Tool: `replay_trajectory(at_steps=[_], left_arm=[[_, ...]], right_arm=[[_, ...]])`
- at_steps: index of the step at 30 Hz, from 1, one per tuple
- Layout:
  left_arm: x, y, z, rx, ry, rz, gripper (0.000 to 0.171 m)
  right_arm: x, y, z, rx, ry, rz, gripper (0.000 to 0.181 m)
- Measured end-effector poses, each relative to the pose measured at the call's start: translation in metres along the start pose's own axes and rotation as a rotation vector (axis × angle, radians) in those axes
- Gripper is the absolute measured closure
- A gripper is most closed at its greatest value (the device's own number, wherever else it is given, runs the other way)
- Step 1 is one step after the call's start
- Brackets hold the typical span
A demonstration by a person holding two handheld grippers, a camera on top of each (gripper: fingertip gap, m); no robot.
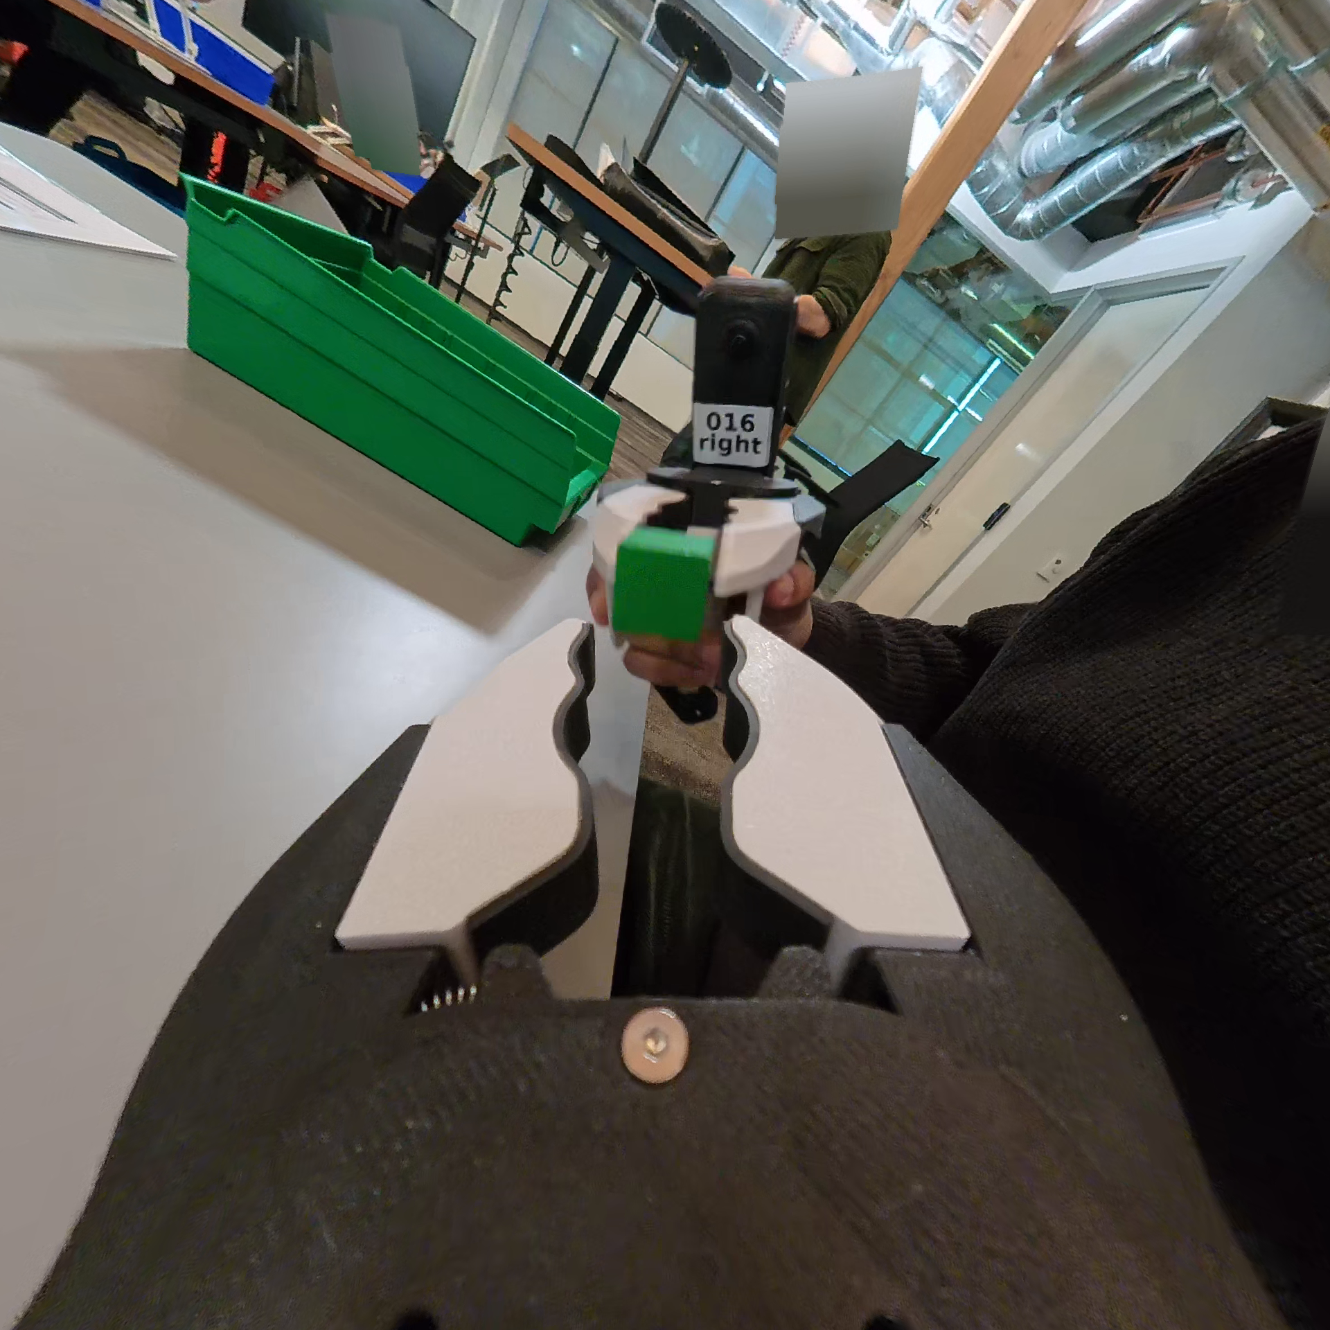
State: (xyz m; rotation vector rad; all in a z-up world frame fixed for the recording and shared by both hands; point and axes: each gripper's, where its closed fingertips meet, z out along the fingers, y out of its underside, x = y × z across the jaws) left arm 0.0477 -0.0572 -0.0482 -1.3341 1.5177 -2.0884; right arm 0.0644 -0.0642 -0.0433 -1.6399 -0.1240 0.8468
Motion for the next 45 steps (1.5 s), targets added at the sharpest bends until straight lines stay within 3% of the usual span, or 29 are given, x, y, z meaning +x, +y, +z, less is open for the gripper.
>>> replay_trajectory(at_steps=[3, 7, 11, 18, 24, 27, 31, 45], left_arm=[[-0.002, -0.001, -0.002, 0.005, -0.006, -0.001, 0.138], [-0.007, -0.002, -0.003, 0.005, -0.024, 0.003, 0.138], [-0.012, -0.001, -0.001, 0.0, -0.03, -0.004, 0.138], [-0.016, 0.001, 0.01, 0.001, -0.03, -0.018, 0.138], [-0.025, 0.014, 0.013, 0.0, -0.092, -0.029, 0.138], [-0.019, 0.021, 0.016, -0.019, -0.029, -0.1, 0.138], [-0.014, 0.029, 0.022, -0.034, -0.002, -0.14, 0.138], [-0.009, 0.045, 0.031, -0.064, -0.022, -0.152, 0.139]], right_arm=[[0.015, -0.035, -0.03, 0.062, 0.121, -0.135, 0.155], [0.048, -0.09, -0.11, -0.003, 0.356, -0.39, 0.154], [0.105, -0.113, -0.194, -0.309, 0.531, -0.488, 0.155], [0.206, -0.071, -0.287, -1.019, 0.589, -0.592, 0.154], [0.246, -0.023, -0.299, -1.42, 0.438, -0.648, 0.154], [0.253, -0.01, -0.301, -1.537, 0.343, -0.683, 0.154], [0.262, -0.007, -0.297, -1.553, 0.274, -0.674, 0.154], [0.272, -0.004, -0.288, -1.5, 0.247, -0.499, 0.154]])
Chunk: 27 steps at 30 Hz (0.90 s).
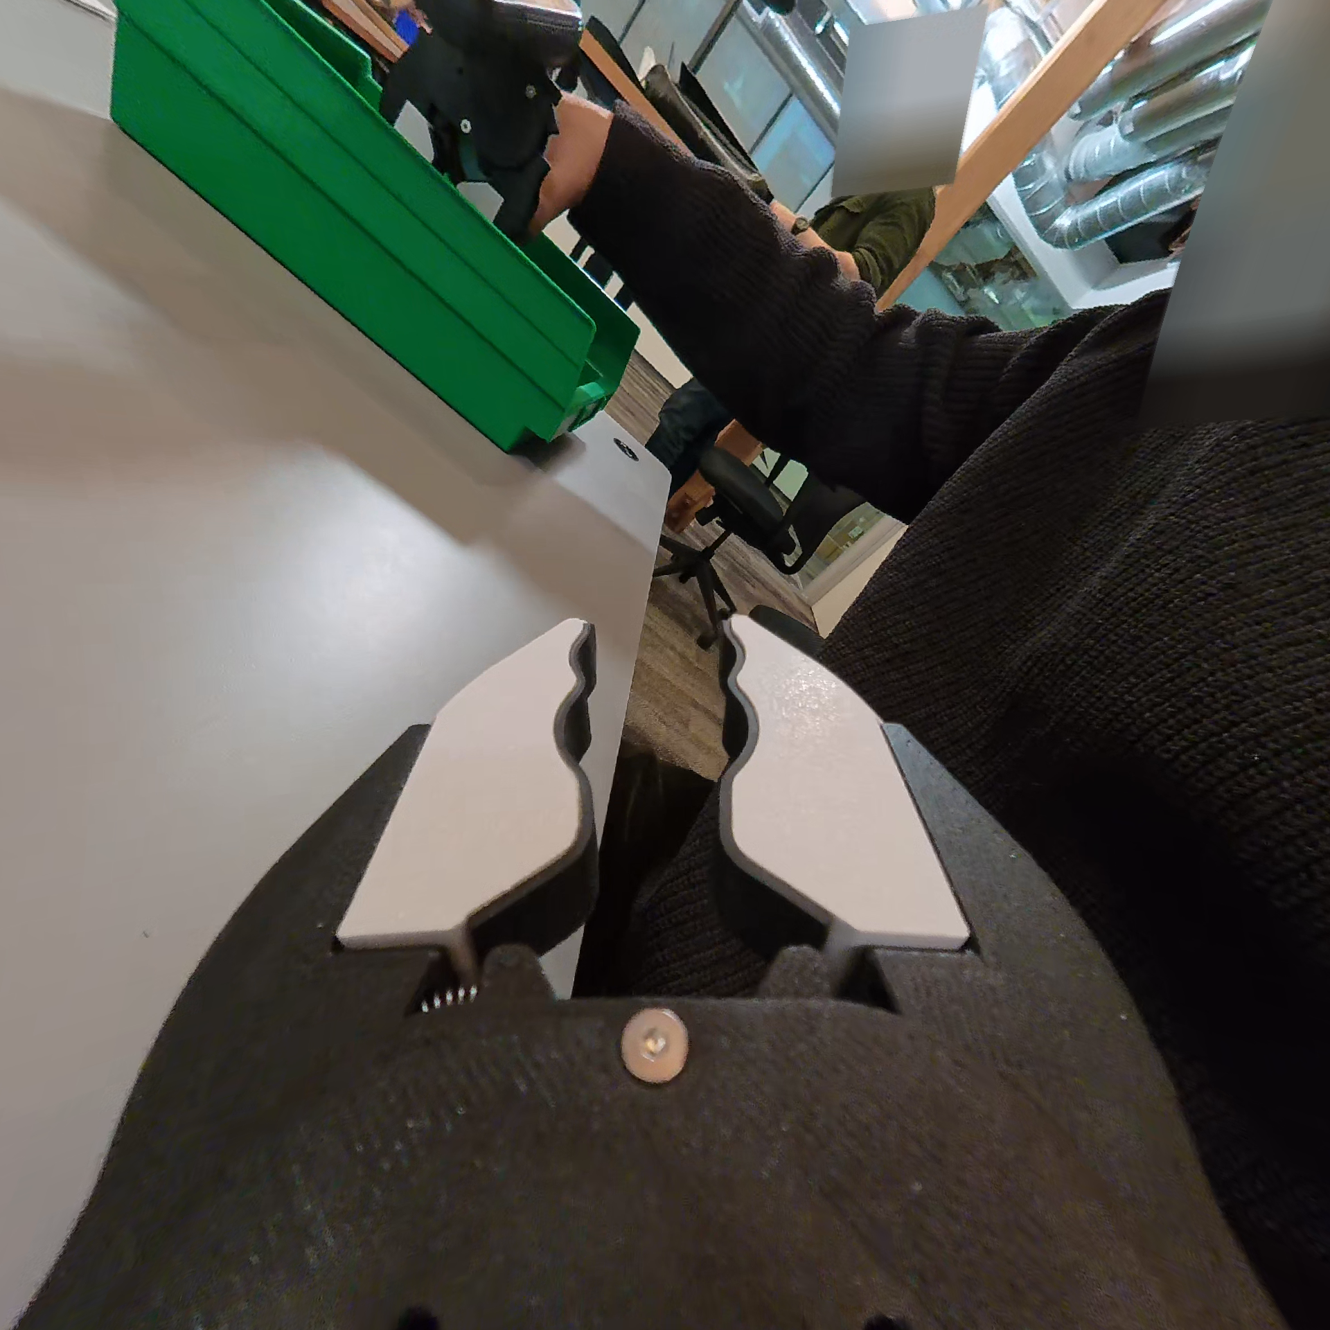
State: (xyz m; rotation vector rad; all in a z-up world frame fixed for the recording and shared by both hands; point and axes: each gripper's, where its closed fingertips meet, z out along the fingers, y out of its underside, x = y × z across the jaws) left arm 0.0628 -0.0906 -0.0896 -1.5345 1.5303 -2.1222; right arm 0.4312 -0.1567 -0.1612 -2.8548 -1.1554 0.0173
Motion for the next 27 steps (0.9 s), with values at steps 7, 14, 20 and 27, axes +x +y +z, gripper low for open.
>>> replay_trajectory(at_steps=[7, 14, 20, 27], left_arm=[[0.002, 0.0, 0.001, -0.009, 0.014, -0.002, 0.139], [-0.003, 0.002, 0.002, 0.0, -0.006, -0.005, 0.139], [-0.006, 0.0, 0.0, 0.017, -0.035, 0.011, 0.14], [-0.009, -0.002, -0.001, 0.028, -0.069, 0.037, 0.143]], right_arm=[[0.0, -0.001, 0.0, -0.009, 0.013, -0.008, 0.154], [0.0, -0.001, 0.001, -0.033, 0.014, 0.023, 0.154], [-0.001, -0.001, 0.002, -0.038, 0.006, 0.035, 0.154], [0.001, 0.001, -0.006, -0.021, 0.041, 0.047, 0.134]])
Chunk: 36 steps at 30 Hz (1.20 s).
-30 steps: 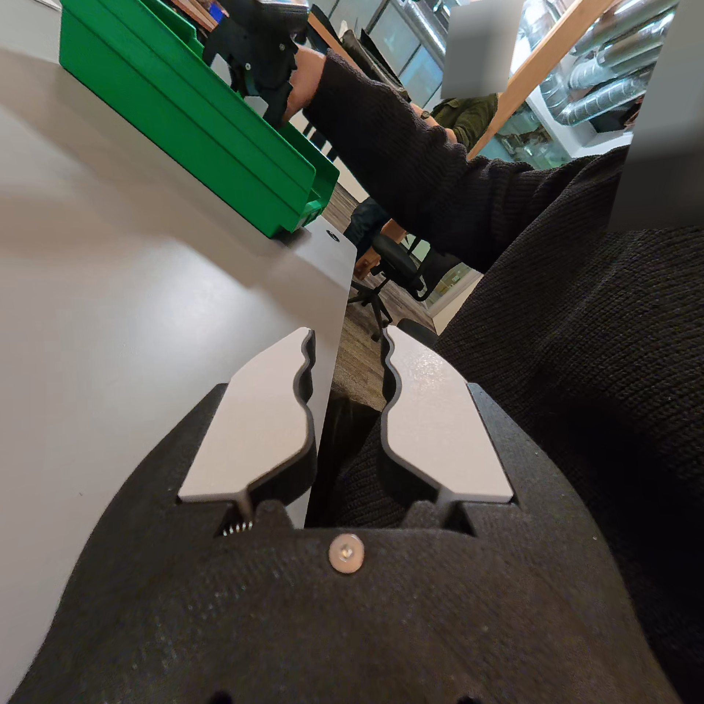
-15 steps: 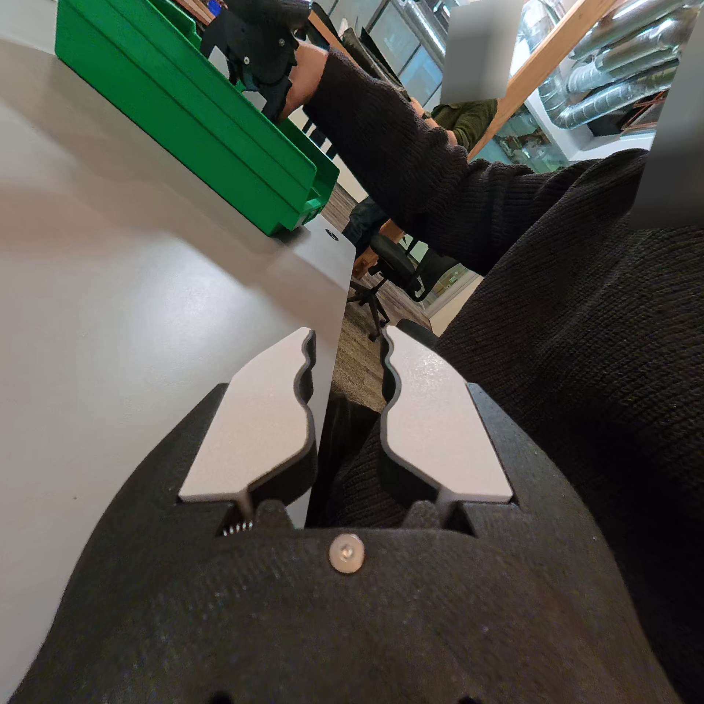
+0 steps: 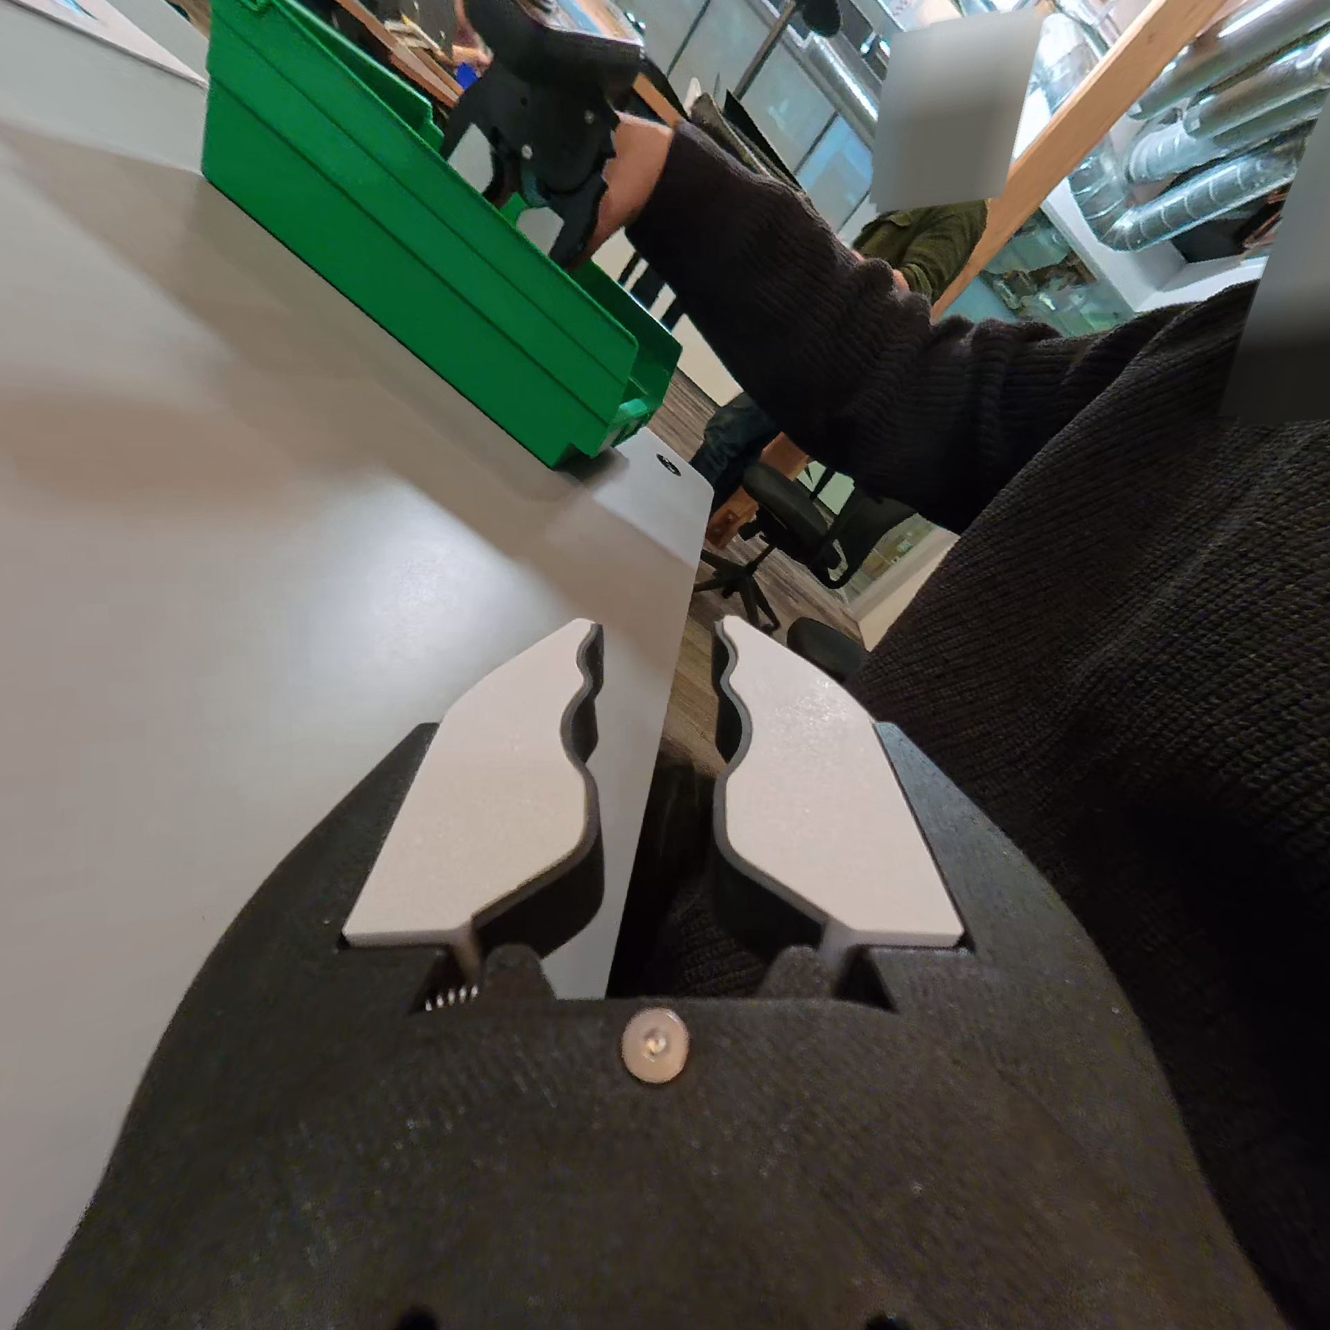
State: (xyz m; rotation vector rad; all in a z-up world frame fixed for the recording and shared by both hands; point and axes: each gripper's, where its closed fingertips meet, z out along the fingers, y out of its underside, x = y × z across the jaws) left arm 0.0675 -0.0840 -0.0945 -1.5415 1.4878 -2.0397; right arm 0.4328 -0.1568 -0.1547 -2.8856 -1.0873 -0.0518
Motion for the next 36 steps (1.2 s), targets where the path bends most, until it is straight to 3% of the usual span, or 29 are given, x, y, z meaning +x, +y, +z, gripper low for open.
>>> replay_trajectory(at_steps=[2, 4, 8, 12, 15, 19, 22, 24, 27, 30, 33, 36], left_arm=[[0.001, -0.004, -0.001, 0.013, -0.01, 0.015, 0.143], [0.005, -0.007, -0.003, 0.016, -0.01, 0.028, 0.143], [0.012, -0.011, -0.004, 0.025, 0.001, 0.052, 0.14], [0.018, -0.017, -0.001, 0.047, 0.012, 0.076, 0.137], [0.021, -0.025, -0.003, 0.075, -0.013, 0.111, 0.135], [0.003, -0.071, -0.033, 0.233, -0.266, 0.162, 0.13], [-0.007, -0.122, -0.094, 0.355, -0.522, 0.23, 0.127], [-0.021, -0.146, -0.149, 0.349, -0.762, 0.259, 0.122], [-0.052, -0.165, -0.228, 0.196, -1.055, 0.299, 0.118], [-0.093, -0.168, -0.282, 0.024, -1.183, 0.186, 0.119], [-0.13, -0.161, -0.303, -0.077, -1.218, 0.043, 0.123], [-0.166, -0.14, -0.312, -0.253, -1.31, -0.013, 0.122]], right_arm=[[0.002, 0.002, -0.013, 0.025, 0.031, 0.027, 0.134], [0.0, -0.008, -0.039, 0.143, 0.068, 0.07, 0.134], [-0.023, -0.057, -0.132, 0.585, 0.185, 0.115, 0.135], [-0.075, -0.105, -0.222, 1.042, 0.295, 0.142, 0.131], [-0.126, -0.14, -0.252, 1.367, 0.185, 0.201, 0.13], [-0.169, -0.188, -0.225, 1.589, -0.067, 0.399, 0.126], [-0.198, -0.229, -0.182, 1.627, -0.212, 0.512, 0.121], [-0.217, -0.25, -0.161, 1.653, -0.308, 0.562, 0.122], [-0.24, -0.268, -0.135, 1.548, -0.373, 0.539, 0.124], [-0.245, -0.28, -0.122, 1.515, -0.401, 0.527, 0.127], [-0.254, -0.287, -0.118, 1.479, -0.486, 0.499, 0.126], [-0.261, -0.287, -0.11, 1.437, -0.456, 0.454, 0.127]])
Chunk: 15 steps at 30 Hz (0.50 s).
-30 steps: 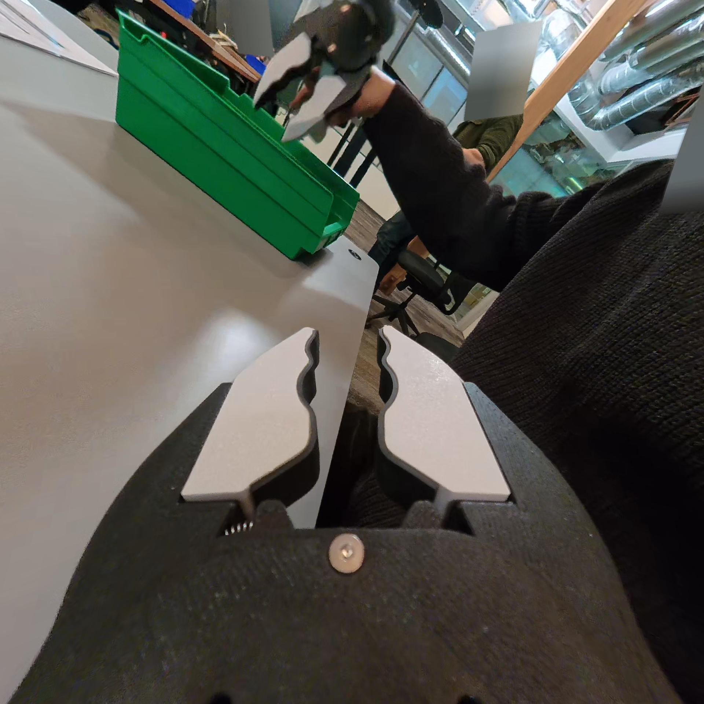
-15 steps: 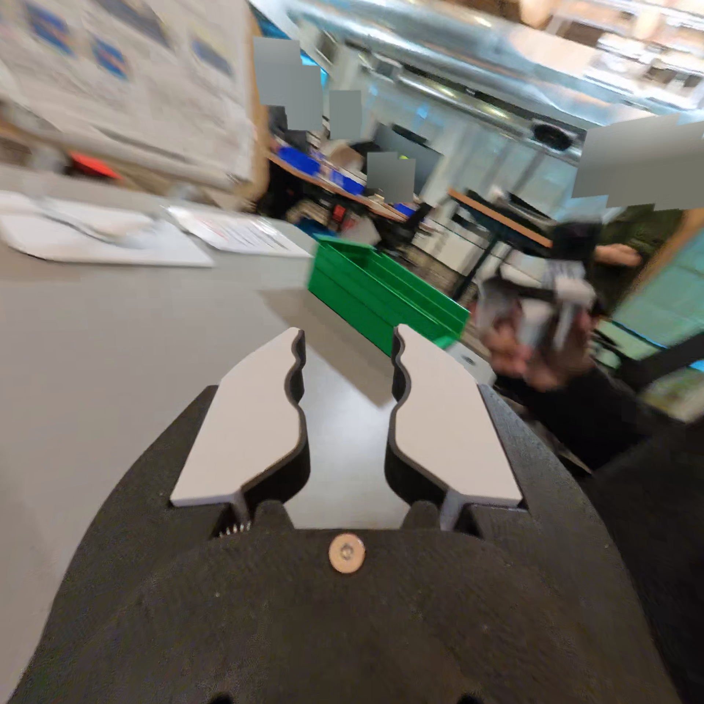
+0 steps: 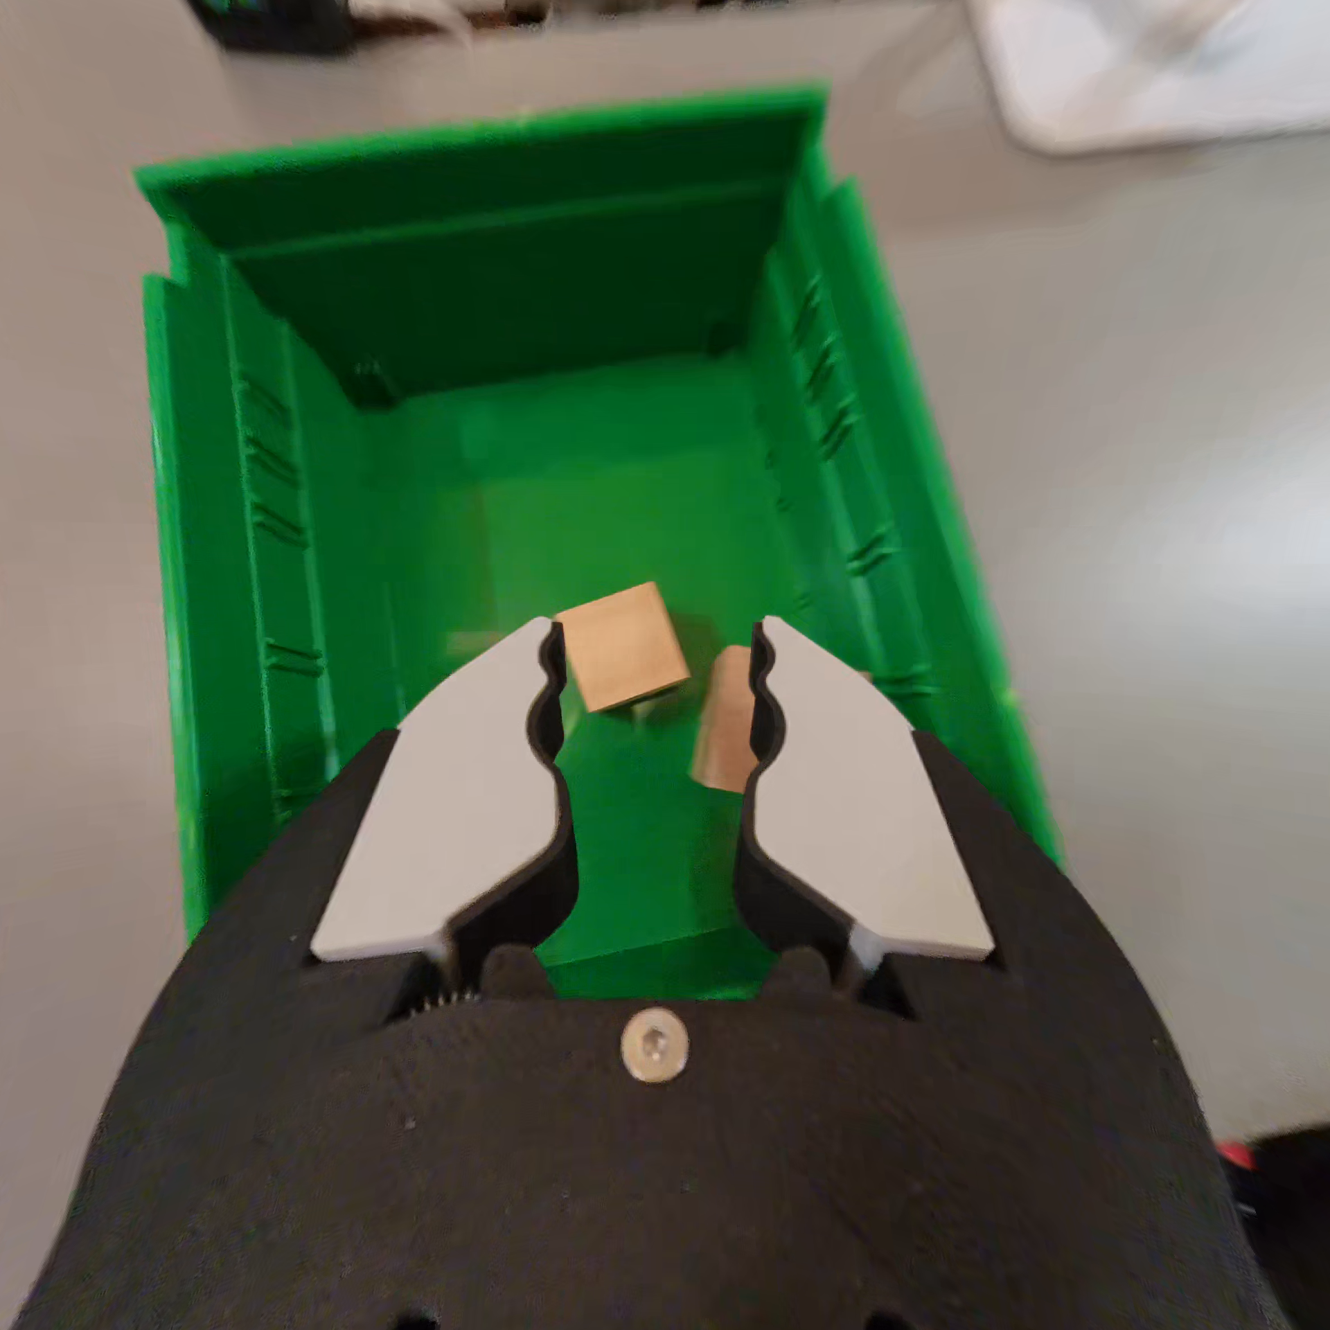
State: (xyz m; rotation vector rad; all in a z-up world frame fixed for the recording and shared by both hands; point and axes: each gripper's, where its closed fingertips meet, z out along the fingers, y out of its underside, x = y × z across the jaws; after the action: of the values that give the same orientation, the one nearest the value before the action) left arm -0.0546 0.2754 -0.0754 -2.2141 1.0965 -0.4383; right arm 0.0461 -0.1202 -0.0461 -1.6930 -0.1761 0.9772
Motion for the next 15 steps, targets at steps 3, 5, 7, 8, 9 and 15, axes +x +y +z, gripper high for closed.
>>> replay_trajectory(at_steps=[3, 5, 7, 8, 9, 15], left_arm=[[-0.021, 0.016, 0.027, -0.127, -0.159, 0.079, 0.117], [-0.024, 0.019, 0.039, -0.16, -0.186, 0.08, 0.117], [-0.017, 0.021, 0.048, -0.183, -0.135, 0.046, 0.116], [-0.01, 0.022, 0.051, -0.189, -0.093, 0.025, 0.116], [-0.005, 0.022, 0.052, -0.198, -0.066, 0.012, 0.117], [-0.021, 0.028, 0.056, -0.233, -0.183, 0.04, 0.121]], right_arm=[[-0.001, 0.007, -0.002, -0.061, 0.031, -0.101, 0.127], [-0.001, 0.011, -0.004, -0.094, 0.055, -0.17, 0.128], [0.002, 0.016, -0.006, -0.131, 0.085, -0.22, 0.128], [0.004, 0.019, -0.007, -0.152, 0.098, -0.239, 0.128], [0.006, 0.022, -0.007, -0.174, 0.108, -0.256, 0.128], [-0.005, 0.027, -0.005, -0.217, 0.076, -0.333, 0.133]])
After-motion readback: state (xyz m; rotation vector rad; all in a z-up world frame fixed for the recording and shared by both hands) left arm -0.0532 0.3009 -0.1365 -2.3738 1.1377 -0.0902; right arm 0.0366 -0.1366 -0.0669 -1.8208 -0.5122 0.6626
